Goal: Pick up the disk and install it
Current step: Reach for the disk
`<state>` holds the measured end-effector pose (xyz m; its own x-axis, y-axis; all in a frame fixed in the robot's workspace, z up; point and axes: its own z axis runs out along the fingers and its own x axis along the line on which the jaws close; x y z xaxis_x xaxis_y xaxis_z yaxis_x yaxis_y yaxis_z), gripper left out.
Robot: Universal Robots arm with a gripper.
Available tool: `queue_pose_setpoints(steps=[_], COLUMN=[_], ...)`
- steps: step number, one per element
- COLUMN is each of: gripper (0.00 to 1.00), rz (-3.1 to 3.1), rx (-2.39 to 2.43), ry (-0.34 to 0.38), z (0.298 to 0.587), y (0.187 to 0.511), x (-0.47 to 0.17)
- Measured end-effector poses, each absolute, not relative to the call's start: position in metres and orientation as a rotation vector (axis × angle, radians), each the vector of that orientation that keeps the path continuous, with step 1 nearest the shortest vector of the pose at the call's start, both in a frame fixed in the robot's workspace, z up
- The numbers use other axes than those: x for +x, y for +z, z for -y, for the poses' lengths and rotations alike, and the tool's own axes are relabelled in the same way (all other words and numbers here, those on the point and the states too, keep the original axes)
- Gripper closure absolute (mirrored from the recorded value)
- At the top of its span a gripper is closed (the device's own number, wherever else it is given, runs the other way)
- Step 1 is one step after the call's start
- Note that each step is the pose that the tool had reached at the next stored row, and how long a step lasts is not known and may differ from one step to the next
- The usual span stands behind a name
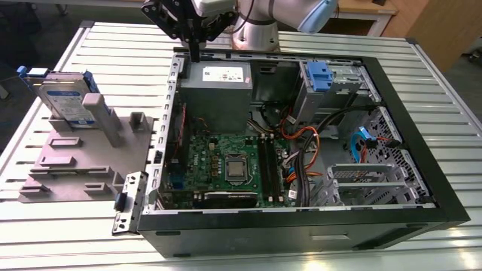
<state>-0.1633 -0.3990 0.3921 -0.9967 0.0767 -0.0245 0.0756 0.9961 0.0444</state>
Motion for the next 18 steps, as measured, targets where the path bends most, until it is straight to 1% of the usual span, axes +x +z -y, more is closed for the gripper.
queue_pose_setpoints(steps=[18], gripper=[0.89], rz=[-3.112], rx=[0.121], ry=[0.068], z=[0.399], y=[0.39], x=[-0.184])
